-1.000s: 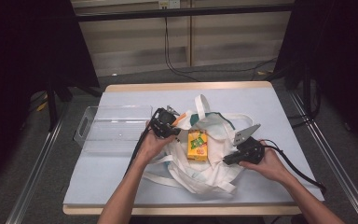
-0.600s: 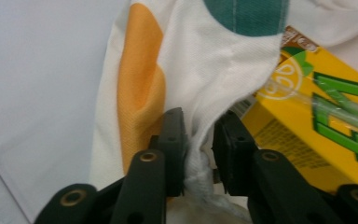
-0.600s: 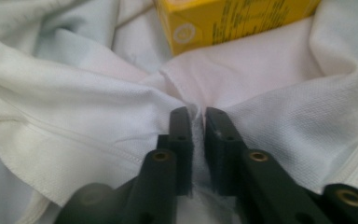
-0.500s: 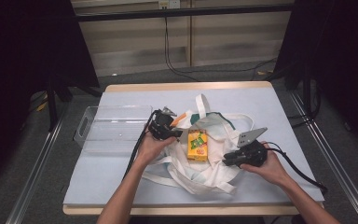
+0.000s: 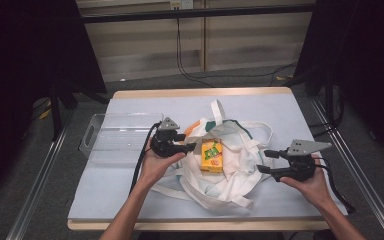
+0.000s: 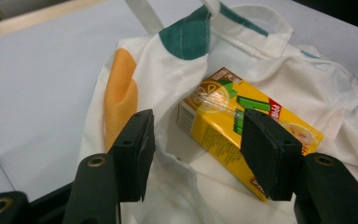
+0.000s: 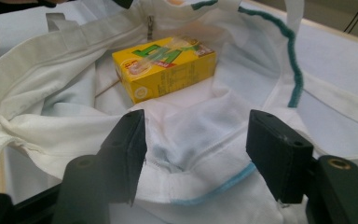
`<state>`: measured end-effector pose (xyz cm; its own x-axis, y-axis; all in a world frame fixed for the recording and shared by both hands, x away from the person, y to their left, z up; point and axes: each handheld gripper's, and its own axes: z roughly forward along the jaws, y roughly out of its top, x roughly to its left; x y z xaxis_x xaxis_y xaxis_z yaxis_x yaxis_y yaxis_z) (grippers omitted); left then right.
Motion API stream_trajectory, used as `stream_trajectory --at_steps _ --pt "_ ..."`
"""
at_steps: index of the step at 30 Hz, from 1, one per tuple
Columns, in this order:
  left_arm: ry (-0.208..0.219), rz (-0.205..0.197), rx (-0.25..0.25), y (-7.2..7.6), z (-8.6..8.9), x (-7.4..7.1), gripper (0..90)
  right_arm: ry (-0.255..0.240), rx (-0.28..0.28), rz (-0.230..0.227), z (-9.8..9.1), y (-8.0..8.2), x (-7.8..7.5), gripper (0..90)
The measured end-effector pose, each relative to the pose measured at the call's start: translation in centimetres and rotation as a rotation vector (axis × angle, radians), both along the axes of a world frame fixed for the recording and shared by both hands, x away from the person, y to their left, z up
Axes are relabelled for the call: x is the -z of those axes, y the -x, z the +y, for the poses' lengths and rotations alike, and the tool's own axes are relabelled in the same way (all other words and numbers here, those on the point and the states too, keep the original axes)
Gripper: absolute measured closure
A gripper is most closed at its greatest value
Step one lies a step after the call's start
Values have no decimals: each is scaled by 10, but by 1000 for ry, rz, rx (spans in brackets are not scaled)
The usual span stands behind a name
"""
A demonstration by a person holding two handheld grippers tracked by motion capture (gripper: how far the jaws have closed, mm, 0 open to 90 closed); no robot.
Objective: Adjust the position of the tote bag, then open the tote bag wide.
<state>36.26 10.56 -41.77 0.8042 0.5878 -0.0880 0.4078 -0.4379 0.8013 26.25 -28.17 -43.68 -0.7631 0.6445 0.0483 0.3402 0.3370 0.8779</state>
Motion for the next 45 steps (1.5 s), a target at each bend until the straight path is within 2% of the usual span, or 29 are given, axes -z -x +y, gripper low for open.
stream_trajectory --at_steps 2,3,4,5,6,8,10,14,15,16,17,18,20,25,26,28,32,33,36,37,39,40,45 --pt "14 1 11 3 0 0 441 0 5 -5 -1 3 -1 372" --pt "22 -6 18 7 0 0 437 10 17 -19 -3 6 -2 356" --pt "28 -19 23 11 0 -1 425 -8 38 -36 -8 14 -2 353" --pt "34 -30 28 15 1 -2 425 -8 38 -36 -8 14 -2 353" --pt "47 -33 31 18 2 -2 408 6 75 -42 -15 22 2 339" --pt "53 -37 31 22 3 -3 399 7 80 -38 -17 25 3 335" --pt "70 -47 30 27 3 -4 375 -12 106 -13 -25 34 9 314" --pt "82 -79 60 40 -3 -8 363 -25 119 -9 -29 43 11 309" --pt "90 -74 69 44 -4 -8 359 -30 126 -4 -28 49 13 296" --pt "96 -79 67 47 -5 -7 359 -30 126 -4 -28 49 13 296" --pt "120 -79 75 49 -7 -5 359 -33 124 -4 -28 52 14 293" --pt "121 -74 79 51 -8 -4 359 -26 128 -7 -26 55 14 284" --pt "136 -61 65 54 -10 4 359 -27 143 -31 -21 61 12 247" --pt "133 -45 83 57 -16 10 346 -39 162 -27 -18 64 12 237" --pt "134 -39 76 57 -19 11 332 -53 155 -16 -17 63 13 236" --pt "144 -34 64 58 -22 14 314 -42 149 -9 -15 63 15 235" --pt "88 -30 41 62 -36 23 243 -36 144 -7 -15 63 16 232" --pt "80 -28 53 62 -39 24 219 -36 146 -10 -16 63 16 232" --pt "58 -39 15 64 -46 28 180 -42 150 -19 -18 64 16 229" --pt "69 -34 22 64 -47 30 166 -37 150 -21 -18 64 16 228" --pt "63 -51 -20 64 -50 30 144 -36 145 -22 -19 64 16 226" --pt "65 -44 -23 62 -51 31 116 -40 146 -18 -20 64 16 225" --pt "51 -24 -51 56 -60 30 105 -35 137 -12 -19 64 17 222"
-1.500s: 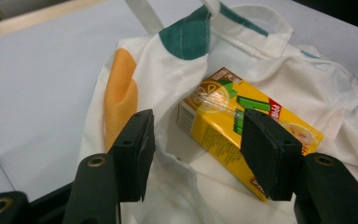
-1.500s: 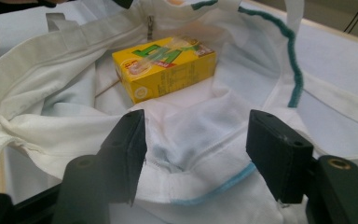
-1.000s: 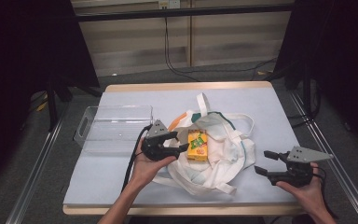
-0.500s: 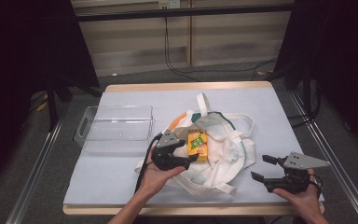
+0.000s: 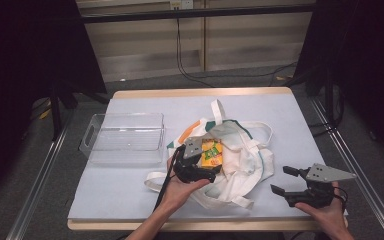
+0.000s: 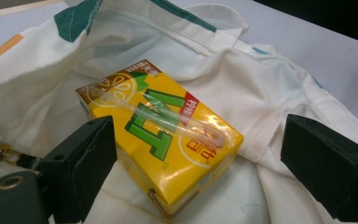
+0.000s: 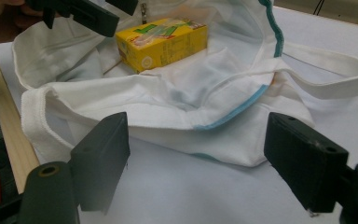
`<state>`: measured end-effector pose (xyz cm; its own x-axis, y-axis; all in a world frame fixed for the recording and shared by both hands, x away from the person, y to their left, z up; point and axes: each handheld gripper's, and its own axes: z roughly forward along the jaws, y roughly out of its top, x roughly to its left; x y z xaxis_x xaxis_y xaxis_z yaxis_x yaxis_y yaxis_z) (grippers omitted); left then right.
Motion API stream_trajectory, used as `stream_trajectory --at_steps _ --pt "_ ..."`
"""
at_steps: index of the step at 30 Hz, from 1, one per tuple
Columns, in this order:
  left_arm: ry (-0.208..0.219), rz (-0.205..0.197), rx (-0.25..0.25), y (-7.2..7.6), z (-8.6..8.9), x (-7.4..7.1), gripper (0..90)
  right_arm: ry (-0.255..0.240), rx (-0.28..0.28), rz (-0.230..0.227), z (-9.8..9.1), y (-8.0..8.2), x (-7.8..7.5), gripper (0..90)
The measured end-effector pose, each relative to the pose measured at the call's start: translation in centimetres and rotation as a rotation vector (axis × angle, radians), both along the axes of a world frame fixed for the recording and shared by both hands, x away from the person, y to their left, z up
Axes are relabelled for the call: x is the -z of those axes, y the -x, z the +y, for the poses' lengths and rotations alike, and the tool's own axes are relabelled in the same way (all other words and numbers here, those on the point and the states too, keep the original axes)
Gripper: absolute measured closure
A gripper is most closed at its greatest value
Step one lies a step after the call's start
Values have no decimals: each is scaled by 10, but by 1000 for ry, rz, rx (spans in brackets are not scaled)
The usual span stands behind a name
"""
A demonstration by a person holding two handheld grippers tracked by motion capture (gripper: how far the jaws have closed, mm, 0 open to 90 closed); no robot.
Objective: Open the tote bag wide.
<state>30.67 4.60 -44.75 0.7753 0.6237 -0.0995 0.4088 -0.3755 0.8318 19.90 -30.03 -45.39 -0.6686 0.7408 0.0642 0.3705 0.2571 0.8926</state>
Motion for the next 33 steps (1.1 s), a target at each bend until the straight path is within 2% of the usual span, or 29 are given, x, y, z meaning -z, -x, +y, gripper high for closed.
stream_trajectory --at_steps 2,4,5,6,7,10,11,15,17,27,28,33 --pt "12 21 -24 -2 -2 0 85 4 -5 2 1 0 0 222" --pt "-7 12 -39 -3 -5 1 78 5 -8 3 2 -1 0 222" --pt "-15 15 -62 -4 -7 3 73 6 -10 7 3 -2 1 222" --pt "-19 32 -63 -5 -9 5 59 9 -13 3 3 -2 1 222" --pt "-38 25 -79 -5 -11 7 48 10 -16 9 4 -3 1 222" --pt "-49 -7 -86 -2 -18 10 30 14 -24 10 4 -4 2 225" --pt "-66 -11 -87 -2 -18 10 33 14 -24 10 4 -4 2 225" --pt "-87 -1 -75 -3 -23 15 36 10 -27 13 3 -3 2 226" --pt "-119 -2 -78 -3 -25 18 46 11 -29 15 4 -3 2 227" --pt "-130 -12 -115 -2 -27 25 67 12 -34 24 4 -4 2 233" --pt "-161 -10 -98 -3 -26 25 48 16 -34 25 5 -4 3 234" --pt "-145 1 -128 -3 -30 28 69 15 -36 25 5 -5 3 237"
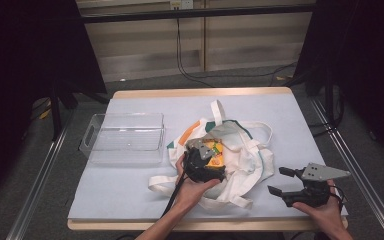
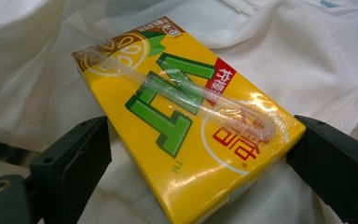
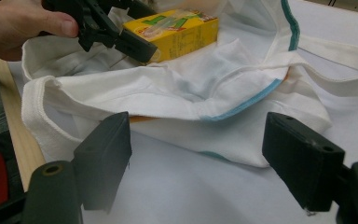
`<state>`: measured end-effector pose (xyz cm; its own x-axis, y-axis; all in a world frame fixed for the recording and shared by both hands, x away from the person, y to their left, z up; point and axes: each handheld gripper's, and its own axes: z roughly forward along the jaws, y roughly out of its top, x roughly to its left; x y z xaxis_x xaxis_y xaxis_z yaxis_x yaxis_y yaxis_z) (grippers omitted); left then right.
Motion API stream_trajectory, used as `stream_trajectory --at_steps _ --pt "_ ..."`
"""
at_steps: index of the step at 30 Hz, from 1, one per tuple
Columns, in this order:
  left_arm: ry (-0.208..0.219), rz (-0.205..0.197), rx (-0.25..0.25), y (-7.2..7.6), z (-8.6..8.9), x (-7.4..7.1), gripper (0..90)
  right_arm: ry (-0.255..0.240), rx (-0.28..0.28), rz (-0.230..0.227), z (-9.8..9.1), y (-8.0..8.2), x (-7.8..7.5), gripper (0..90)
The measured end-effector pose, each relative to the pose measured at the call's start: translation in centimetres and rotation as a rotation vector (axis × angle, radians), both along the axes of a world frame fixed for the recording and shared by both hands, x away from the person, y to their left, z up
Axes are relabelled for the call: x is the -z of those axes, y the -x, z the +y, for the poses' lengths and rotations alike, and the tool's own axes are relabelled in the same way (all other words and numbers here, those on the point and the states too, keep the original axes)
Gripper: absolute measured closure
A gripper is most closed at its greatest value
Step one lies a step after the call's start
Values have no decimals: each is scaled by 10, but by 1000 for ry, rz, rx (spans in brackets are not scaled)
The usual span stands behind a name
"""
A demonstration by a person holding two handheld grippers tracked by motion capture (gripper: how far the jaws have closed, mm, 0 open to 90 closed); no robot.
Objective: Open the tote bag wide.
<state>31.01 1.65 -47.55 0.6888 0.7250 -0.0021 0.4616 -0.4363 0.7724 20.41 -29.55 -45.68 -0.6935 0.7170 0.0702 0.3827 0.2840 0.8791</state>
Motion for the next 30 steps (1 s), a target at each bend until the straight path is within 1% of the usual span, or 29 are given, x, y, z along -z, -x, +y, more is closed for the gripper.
stream_trajectory --at_steps 1,2,3,4,5,6,7,8,9,10,12,13,14,15,16,17,18,19,20,21,23,24,25,27,28,29,30 --pt "4 2 -1 0 1 0 108 2 -1 -1 0 0 0 237" --pt "3 1 -5 0 2 -1 108 0 -2 0 0 0 0 238" --pt "0 2 -11 1 3 -1 136 0 -3 1 0 0 0 241" --pt "15 0 -11 0 4 -1 136 0 -3 1 0 0 0 241" --pt "15 -2 -15 1 6 -1 174 2 -6 2 0 0 0 250" --pt "12 -2 -16 1 7 -1 186 3 -5 4 0 0 0 251" --pt "14 3 -24 1 8 -1 186 3 -5 4 0 0 0 251" --pt "22 -1 -28 1 9 -2 199 2 -8 2 0 0 0 253" --pt "5 -6 -35 2 13 -4 231 -1 -8 4 0 0 0 253" --pt "34 -6 -49 2 14 -4 240 -2 -8 3 -1 0 0 253" --pt "33 -12 -48 1 17 -4 251 -3 -7 2 -1 0 0 252" --pt "36 -2 -50 1 19 -5 263 -4 -7 2 -1 0 0 251" --pt "43 -10 -49 1 20 -5 267 -5 -8 2 -1 0 0 246" --pt "45 -8 -52 1 20 -6 267 -5 -8 2 -1 0 0 246" --pt "35 -4 -48 1 22 -6 267 -5 -8 2 -1 0 0 245" --pt "18 -10 -32 1 23 -7 269 -5 -8 2 -1 0 0 244" --pt "46 -8 -47 1 22 -7 269 -6 -5 3 -1 0 0 244" --pt "46 -5 -43 1 23 -8 269 -6 -5 3 -1 0 0 244" --pt "28 0 -28 0 26 -9 270 -7 -5 3 -1 0 -1 244" --pt "45 2 -29 0 26 -9 270 -6 -8 2 -1 0 -1 244" --pt "57 6 -31 0 28 -11 272 -8 -8 0 -2 0 -1 244" --pt "59 15 -24 0 30 -13 272 -7 -7 0 -2 0 -1 244" --pt "77 22 -28 -1 31 -14 272 -9 -7 -1 -2 0 -1 243" --pt "71 31 -13 -1 32 -17 272 -11 -11 -2 -2 0 -1 243" --pt "69 28 -6 -1 33 -18 272 -11 -11 -2 -2 0 -1 242" --pt "60 35 19 -1 36 -20 272 -12 -13 -2 -2 1 -1 241" --pt "72 35 17 -1 36 -21 273 -8 -14 -1 -2 1 -1 241"
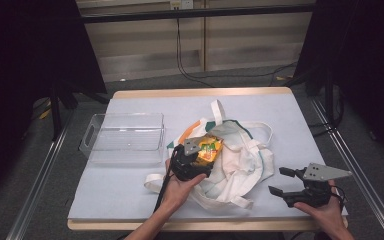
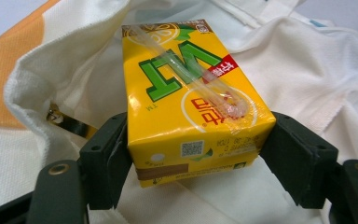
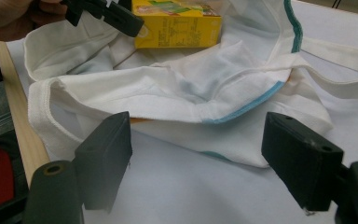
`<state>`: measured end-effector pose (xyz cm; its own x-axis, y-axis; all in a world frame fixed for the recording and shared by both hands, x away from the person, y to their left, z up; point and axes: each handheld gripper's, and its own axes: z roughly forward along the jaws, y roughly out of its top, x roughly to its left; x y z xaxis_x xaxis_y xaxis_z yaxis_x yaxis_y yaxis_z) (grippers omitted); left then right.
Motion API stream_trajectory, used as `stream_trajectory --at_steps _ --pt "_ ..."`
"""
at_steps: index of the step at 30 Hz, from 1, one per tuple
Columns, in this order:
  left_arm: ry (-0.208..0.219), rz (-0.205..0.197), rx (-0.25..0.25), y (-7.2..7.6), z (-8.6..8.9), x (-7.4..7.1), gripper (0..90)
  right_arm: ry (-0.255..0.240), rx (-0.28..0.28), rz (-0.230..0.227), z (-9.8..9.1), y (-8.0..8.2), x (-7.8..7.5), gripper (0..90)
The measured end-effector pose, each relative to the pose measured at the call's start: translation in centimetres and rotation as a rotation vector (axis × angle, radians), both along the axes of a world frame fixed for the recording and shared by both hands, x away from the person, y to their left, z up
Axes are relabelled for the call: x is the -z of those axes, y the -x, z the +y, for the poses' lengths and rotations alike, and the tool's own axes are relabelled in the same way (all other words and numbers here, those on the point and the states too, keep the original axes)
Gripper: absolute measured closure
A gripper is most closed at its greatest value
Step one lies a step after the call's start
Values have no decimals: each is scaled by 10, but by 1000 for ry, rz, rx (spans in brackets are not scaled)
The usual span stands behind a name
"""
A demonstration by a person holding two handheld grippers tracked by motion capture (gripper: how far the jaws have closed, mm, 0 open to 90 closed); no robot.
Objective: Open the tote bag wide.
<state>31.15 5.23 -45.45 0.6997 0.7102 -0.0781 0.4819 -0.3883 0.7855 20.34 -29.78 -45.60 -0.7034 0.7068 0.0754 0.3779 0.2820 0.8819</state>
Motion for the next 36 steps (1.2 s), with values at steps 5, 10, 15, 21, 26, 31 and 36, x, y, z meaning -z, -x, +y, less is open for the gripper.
stream_trajectory --at_steps 5,10,15,21,26,31,36 --pt "-7 25 76 0 5 -8 274 -4 -2 -2 0 0 0 237" --pt "-10 41 116 1 7 -18 274 -3 3 1 0 -1 0 236" --pt "1 78 158 -4 11 -26 274 -3 3 6 0 -1 0 237" --pt "-31 105 209 -7 16 -34 273 -2 0 4 0 -2 0 236" --pt "-102 143 262 -14 17 -45 274 -2 1 4 0 -1 0 234" --pt "-177 162 317 -19 16 -57 275 -4 0 7 0 -2 0 233" --pt "-275 187 351 -25 13 -69 275 -5 -1 8 0 -1 0 233"
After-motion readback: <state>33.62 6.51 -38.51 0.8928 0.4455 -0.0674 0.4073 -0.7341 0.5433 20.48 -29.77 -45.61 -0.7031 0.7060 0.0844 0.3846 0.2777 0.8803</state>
